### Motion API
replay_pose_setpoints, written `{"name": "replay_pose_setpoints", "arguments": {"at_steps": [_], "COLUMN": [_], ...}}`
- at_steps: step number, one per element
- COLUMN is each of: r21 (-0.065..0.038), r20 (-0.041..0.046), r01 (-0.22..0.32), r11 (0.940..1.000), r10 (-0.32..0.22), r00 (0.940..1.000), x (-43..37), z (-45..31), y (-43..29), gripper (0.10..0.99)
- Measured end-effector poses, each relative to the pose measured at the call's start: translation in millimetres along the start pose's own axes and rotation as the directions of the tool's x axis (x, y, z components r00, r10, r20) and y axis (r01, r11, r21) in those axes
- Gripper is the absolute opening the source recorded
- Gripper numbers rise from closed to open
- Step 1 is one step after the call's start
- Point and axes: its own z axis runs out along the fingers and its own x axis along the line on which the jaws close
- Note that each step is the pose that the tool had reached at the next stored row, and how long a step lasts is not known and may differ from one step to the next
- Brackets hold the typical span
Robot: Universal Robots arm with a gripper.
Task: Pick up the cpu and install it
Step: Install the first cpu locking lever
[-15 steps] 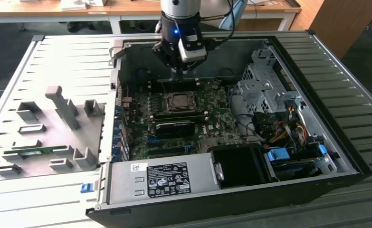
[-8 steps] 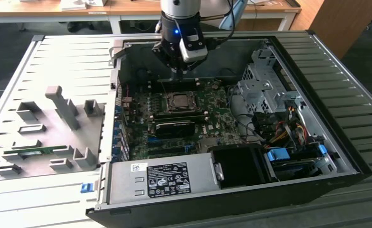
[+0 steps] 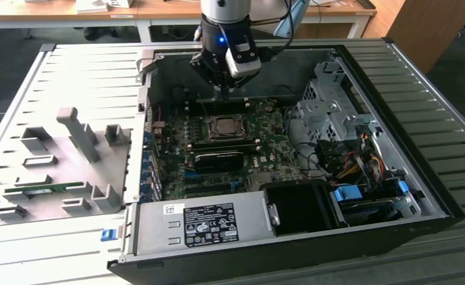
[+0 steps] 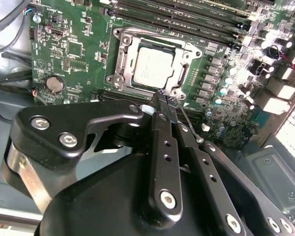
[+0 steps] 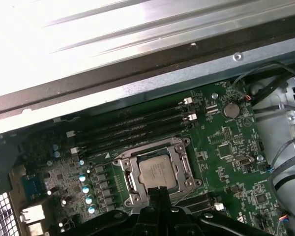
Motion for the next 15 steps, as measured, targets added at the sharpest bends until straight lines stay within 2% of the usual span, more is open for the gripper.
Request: {"name": "replay_pose_setpoints", "arguments": {"at_steps": [4, 9, 12, 15], "r21": [0.000, -0.002, -0.003, -0.004], "r20": [-0.0005, -0.0020, -0.0031, -0.0043], "r01": [0.019, 0.085, 0.135, 0.188], "r11": [0.9998, 0.9964, 0.9909, 0.9822], "r10": [-0.019, -0.085, -0.135, -0.188], "r00": [0.9998, 0.9964, 0.9909, 0.9822], "x": [0.0, 0.0, 0.0, 0.0], "z": [0.0, 0.1, 0.3, 0.5], "y": [-0.1, -0.1, -0.1, -0.2], "gripper": [0.106, 0.106, 0.106, 0.106]}}
